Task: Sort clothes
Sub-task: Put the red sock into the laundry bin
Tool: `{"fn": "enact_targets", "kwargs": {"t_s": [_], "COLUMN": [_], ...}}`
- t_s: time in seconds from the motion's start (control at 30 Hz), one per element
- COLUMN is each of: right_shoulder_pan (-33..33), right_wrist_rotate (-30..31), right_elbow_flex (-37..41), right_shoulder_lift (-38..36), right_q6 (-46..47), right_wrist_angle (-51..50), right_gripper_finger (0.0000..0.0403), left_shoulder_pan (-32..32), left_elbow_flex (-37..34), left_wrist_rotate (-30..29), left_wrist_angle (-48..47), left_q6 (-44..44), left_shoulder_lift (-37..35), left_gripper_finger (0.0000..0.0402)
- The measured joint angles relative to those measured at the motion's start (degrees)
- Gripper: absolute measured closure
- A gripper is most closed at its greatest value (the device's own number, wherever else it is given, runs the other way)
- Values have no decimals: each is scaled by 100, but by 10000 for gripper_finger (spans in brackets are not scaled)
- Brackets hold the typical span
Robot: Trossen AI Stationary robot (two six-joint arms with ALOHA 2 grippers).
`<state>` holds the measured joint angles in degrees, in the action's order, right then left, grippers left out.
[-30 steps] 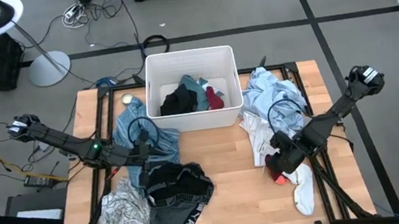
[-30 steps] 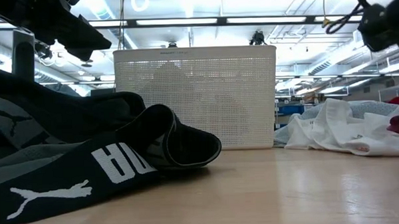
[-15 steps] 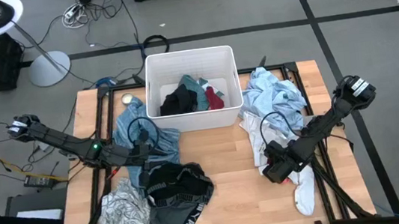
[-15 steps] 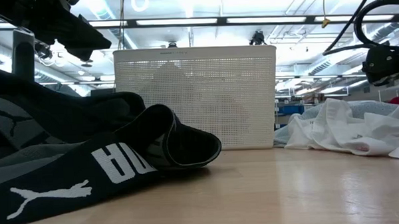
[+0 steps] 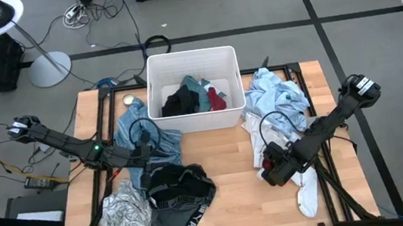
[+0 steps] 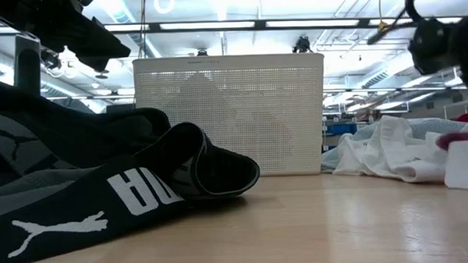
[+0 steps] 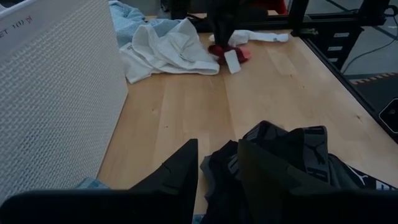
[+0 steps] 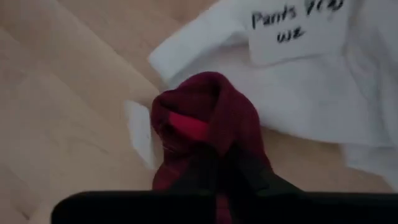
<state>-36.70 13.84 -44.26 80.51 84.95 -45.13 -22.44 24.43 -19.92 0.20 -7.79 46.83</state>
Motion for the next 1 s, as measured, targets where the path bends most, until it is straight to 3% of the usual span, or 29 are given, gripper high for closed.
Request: {"fn": "enact_targets", "kwargs": {"t_s": [0.33, 0.57, 0.77, 1.0], "right_shoulder_pan": [236, 783, 1521, 2564], "right_wrist_rotate": [876, 1580, 2130, 2370], "right_elbow_flex": [-1952, -3274, -4212, -4684], "right_shoulder_lift": [6, 6, 6, -3], "right_q6": [-786, -1804, -3238, -5279], "right_wrist_angle": [-2165, -2948, -2873, -1517], "right_gripper_finger": [399, 399, 399, 397], "left_shoulder_pan": [0, 0, 0, 0], "left_elbow_flex": [0, 0, 0, 0], "left_wrist_rotate": [0, 0, 0, 0], "left_wrist_angle": [7, 7, 7, 27], "left_q6": [0, 2, 29, 146], "left_shoulder_lift": [0, 0, 0, 0], "left_gripper_finger": [282, 282, 282, 282]}}
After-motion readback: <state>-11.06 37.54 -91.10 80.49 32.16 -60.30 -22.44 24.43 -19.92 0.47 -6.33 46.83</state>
